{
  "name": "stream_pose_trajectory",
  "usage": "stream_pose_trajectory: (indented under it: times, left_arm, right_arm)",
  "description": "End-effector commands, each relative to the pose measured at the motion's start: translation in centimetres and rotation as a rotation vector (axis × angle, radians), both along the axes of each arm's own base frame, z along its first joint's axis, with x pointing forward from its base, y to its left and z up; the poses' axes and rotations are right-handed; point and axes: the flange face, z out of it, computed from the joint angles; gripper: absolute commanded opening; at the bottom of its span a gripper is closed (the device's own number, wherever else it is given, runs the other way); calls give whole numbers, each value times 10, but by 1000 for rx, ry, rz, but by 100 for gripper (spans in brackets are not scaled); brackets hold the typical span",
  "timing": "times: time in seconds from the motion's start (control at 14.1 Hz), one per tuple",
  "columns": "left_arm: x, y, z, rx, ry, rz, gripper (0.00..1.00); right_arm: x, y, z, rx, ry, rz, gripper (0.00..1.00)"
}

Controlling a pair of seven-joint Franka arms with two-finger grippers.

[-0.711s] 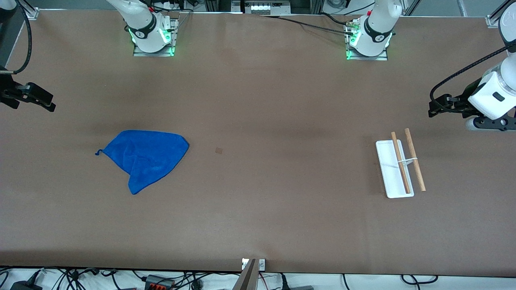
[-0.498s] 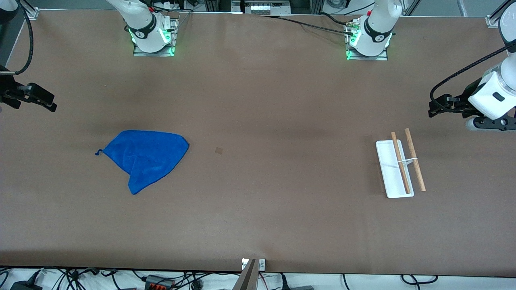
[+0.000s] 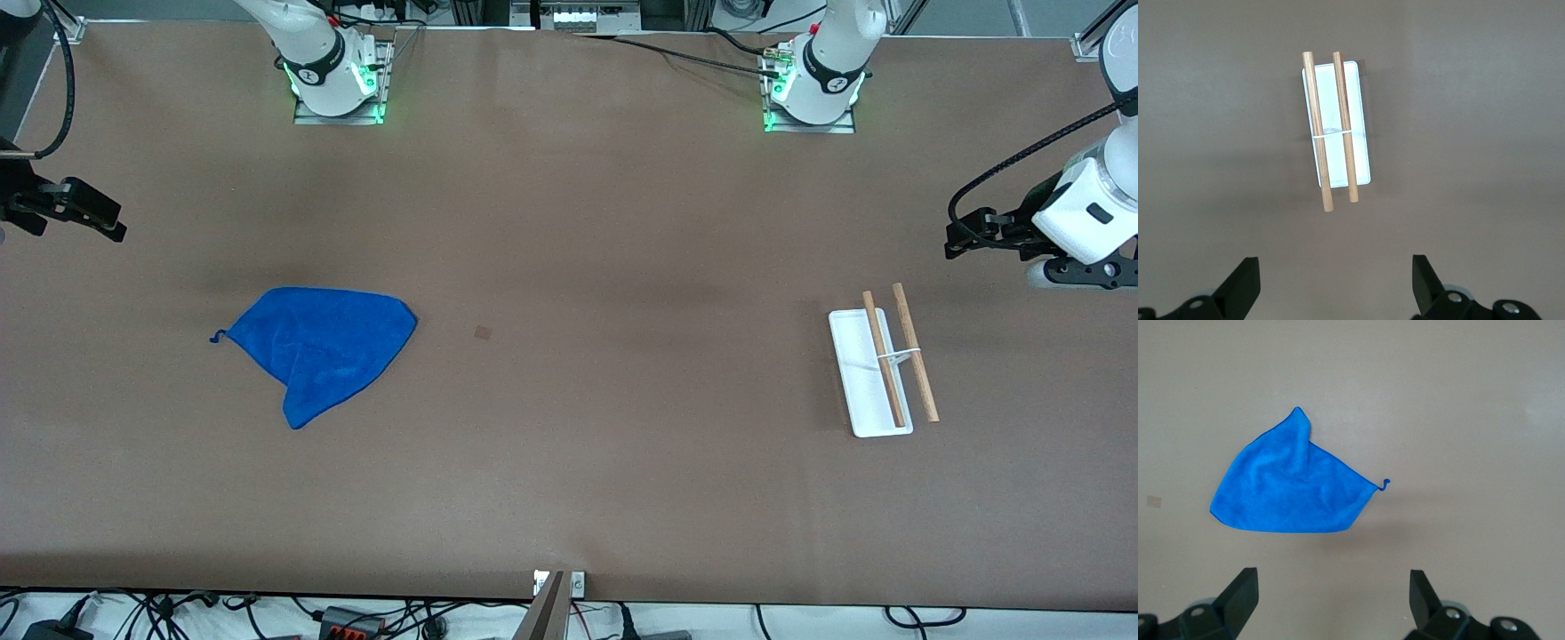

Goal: Pass towel and hang on rack
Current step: 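Move the right gripper toward the blue towel's corner, then grasp the blue towel's corner with the right gripper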

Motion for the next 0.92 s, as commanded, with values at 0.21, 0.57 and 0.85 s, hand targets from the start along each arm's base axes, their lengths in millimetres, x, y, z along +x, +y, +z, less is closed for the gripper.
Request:
stream_pose_trajectory:
  times: [0.21,0.57,0.85]
  left_arm:
    - [2,0,0,-13,9,-17,100]
    - [2,2,0,-14,9,-12,100]
    - [2,2,0,-14,9,-12,100]
  right_arm:
    - [-1,-3,-14,12,23,6,100]
    - [47,-40,-125,17,124,-64,100]
    - [70,-82,-236,26,196,-127,100]
